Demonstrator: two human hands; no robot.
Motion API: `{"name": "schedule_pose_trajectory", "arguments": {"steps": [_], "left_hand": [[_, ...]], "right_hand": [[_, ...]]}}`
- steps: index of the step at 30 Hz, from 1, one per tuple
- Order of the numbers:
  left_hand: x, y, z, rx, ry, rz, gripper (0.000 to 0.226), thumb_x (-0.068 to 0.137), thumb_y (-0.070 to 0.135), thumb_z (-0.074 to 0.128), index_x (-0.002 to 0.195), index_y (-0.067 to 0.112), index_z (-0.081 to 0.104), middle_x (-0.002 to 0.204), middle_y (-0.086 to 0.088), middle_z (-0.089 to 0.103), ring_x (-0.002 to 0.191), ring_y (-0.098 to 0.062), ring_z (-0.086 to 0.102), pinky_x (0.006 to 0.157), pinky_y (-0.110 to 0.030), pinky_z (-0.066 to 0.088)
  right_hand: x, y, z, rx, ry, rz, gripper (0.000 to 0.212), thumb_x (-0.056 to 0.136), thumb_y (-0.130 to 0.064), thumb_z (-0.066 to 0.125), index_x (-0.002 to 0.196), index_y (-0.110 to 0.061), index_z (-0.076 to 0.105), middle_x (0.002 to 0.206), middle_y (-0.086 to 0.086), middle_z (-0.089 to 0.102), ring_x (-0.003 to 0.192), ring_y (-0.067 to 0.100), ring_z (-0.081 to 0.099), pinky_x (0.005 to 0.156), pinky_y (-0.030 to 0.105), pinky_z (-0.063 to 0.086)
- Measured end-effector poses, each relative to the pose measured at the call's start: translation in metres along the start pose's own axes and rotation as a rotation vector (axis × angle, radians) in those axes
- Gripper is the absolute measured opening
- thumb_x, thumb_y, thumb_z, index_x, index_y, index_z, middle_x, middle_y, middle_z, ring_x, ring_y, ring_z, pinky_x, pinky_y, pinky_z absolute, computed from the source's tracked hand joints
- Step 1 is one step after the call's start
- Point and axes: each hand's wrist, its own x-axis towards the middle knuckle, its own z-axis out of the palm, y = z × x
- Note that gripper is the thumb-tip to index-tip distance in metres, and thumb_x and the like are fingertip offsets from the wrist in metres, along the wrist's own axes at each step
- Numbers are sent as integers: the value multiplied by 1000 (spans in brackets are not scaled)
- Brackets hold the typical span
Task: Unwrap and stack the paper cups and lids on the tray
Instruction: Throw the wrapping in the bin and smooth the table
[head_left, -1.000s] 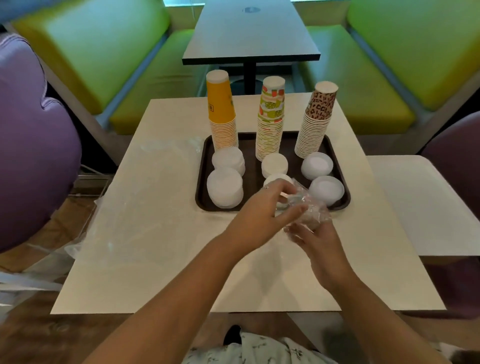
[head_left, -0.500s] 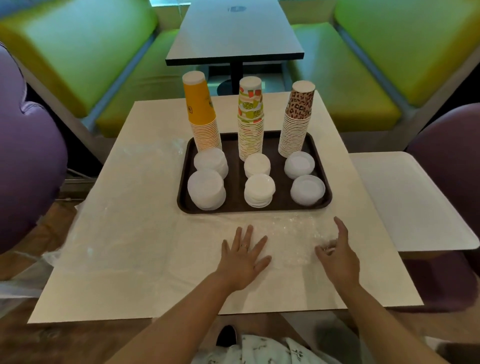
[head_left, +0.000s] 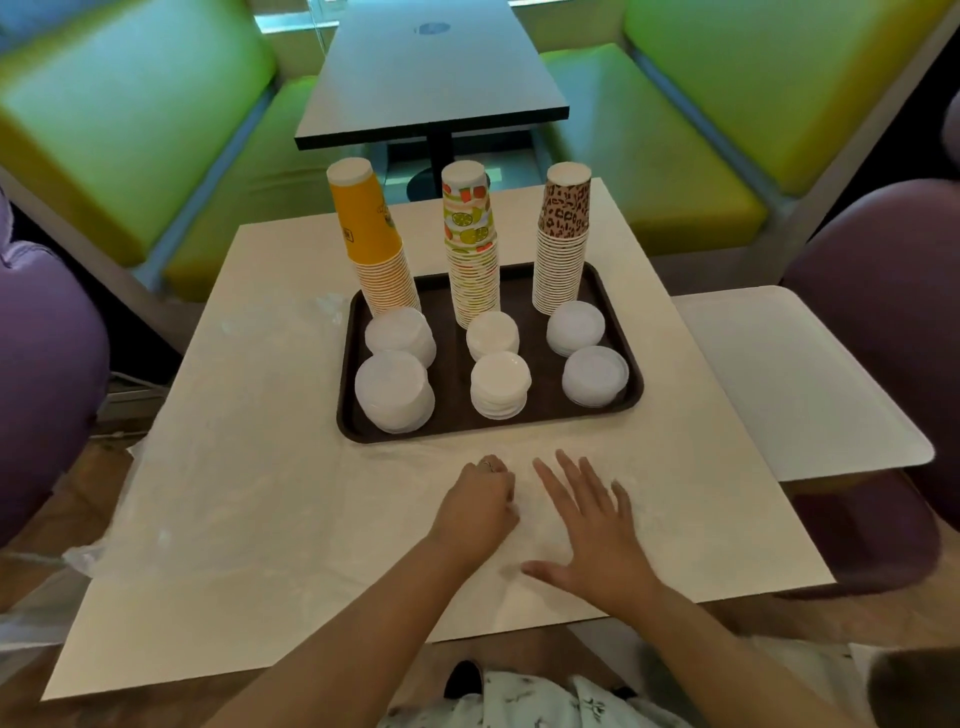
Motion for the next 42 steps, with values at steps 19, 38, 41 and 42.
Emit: {"name": "schedule_pose_trajectory", "arguments": {"steps": [19,38,41,42], "left_hand": [[22,13,-1,-536,-241,96,54,77,35,76,125,23,54,116,11,60,109,-6,54,86,-13,40],[64,88,26,-660,-261,-222,17,81,21,73,80,10,61,80,-5,60,72,-18,57,63,-27,44],[67,104,21,-700,-10,-149,9,83,15,67,83,9,61,79,-8,63,80,-28,61,65,-29,43],[69,109,19,-676,77,-101,10,84,14,65,88,5,62,84,-12,66,86,-31,62,68,-32,45]], "right_hand": [[-16,44,-59,1196,63,487,21,96,-8,48,110,-3,63,94,8,73,93,20,68,82,23,52],[-19,66,-40,697,327,667,82,79,-11,74,145,-22,27,140,9,35,117,20,48,89,21,41],[-27,59,-48,477,631,577,78,83,-23,71,146,-24,25,148,8,23,130,24,34,100,31,36],[-28,56,-53,435,670,530,76,85,-32,67,147,-27,24,152,7,18,136,23,26,104,34,31]]}}
